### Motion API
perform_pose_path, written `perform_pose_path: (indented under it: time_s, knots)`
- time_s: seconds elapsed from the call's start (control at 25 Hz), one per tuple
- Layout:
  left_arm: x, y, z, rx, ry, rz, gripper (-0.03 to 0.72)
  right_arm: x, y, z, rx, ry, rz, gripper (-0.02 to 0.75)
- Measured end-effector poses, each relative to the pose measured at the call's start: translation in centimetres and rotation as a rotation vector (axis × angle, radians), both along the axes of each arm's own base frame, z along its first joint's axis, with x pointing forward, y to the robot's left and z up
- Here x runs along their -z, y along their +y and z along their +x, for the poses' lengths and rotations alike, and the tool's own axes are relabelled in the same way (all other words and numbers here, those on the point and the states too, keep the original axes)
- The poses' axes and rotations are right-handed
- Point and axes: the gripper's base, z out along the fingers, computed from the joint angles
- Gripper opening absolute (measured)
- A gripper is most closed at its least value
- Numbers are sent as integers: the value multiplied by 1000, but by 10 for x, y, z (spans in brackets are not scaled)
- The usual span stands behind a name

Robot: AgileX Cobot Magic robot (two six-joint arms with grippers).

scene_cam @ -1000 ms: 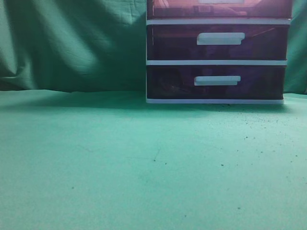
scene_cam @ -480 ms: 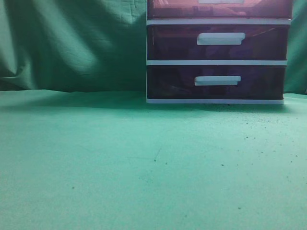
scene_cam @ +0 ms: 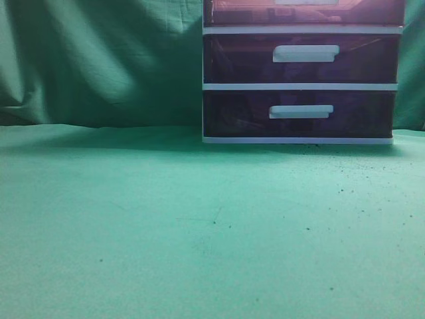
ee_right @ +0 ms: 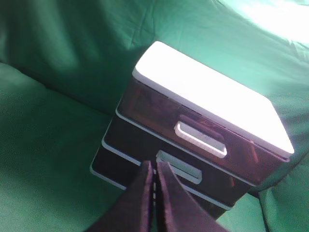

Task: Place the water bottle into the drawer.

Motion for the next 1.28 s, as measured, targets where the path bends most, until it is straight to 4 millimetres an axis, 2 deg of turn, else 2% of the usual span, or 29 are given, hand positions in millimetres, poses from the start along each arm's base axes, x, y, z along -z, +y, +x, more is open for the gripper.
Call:
perform_pose_path:
  time_s: [0.24, 0.48, 1.28]
  knots:
    - [35, -7, 8, -6, 69, 37, 66, 0, 5, -10, -39, 0, -1, 0]
    - [56, -10, 11, -6, 86, 83, 66, 0, 8, -14, -65, -1, 1, 0]
    - [54, -11, 11, -3, 52, 72, 66, 25, 48, -13, -198, 10, -62, 0]
